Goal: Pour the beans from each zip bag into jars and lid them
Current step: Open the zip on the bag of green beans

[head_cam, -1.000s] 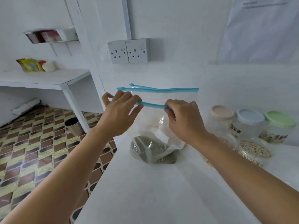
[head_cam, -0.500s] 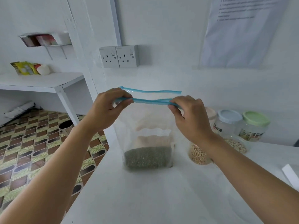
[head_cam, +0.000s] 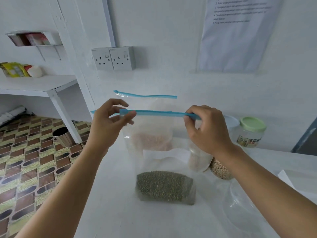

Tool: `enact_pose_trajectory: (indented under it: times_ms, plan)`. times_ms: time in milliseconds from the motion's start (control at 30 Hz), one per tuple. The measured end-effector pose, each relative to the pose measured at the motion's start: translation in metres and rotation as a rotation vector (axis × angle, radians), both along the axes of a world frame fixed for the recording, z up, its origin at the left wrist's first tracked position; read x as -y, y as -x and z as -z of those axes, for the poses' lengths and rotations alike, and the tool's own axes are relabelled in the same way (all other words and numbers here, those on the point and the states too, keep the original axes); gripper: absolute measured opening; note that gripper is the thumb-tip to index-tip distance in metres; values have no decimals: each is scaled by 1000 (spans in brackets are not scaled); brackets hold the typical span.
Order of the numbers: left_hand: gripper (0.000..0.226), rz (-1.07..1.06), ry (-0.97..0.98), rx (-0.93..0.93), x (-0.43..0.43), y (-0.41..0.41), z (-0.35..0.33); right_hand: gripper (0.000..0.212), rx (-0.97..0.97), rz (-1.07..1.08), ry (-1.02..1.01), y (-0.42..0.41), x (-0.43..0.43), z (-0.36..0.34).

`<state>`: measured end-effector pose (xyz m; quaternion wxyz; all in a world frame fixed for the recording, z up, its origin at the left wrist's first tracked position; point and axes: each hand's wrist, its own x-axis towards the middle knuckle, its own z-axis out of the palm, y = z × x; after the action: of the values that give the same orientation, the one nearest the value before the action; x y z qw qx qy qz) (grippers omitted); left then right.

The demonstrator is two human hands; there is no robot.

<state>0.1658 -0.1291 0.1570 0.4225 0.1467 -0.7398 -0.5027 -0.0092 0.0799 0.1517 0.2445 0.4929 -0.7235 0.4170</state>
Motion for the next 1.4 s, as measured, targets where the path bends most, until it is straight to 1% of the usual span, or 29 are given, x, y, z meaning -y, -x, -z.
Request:
enact_pose_trajectory:
  times_ms: [67,167,267,333,433,533,667,700,767,833,933,1033,1067,1167,1267,1400]
  plan:
    - [30,-15,-125,-49,1,-4,10,14,-6,16,-31,0,-1,2]
    - [24,5,-301,-131,3,-12,19,14,-20,32,-69,-3,2,3]
    - [29,5,-376,-181,1,-16,16,11,-24,46,-81,-5,7,1]
    - [34,-13,-372,-194,-1,-17,12,13,-23,14,-80,-11,13,-3]
    - [27,7,-301,-187,-5,-15,9,18,-40,-111,-107,-30,34,-11]
    - [22,41,-241,-133,-5,-16,11,20,-49,-225,-143,-53,62,-16]
    - [35,131,-202,-50,4,-28,14,14,6,-318,-164,-69,91,-10]
    - [31,126,-200,-32,5,-30,15,13,28,-325,-158,-69,95,-8]
    - [16,77,-187,-6,6,-31,16,11,57,-326,-154,-69,97,-5]
    - [14,28,-155,-1,3,-31,15,11,49,-312,-158,-70,97,-5]
    - [11,14,-103,-13,0,-29,12,13,-2,-278,-157,-72,94,-10]
    - [2,-14,-58,-15,3,-25,12,13,-72,-200,-168,-67,88,-12]
    - [2,-23,-61,-13,4,-23,13,12,-91,-170,-169,-64,83,-11]
    - [13,-33,-84,-13,5,-19,18,12,-139,-97,-173,-47,63,-7]
    - [11,-14,-126,-20,6,-15,19,11,-181,-5,-174,-25,37,-7]
    - [20,-22,-219,-90,8,-12,18,7,-195,129,-155,6,0,-7]
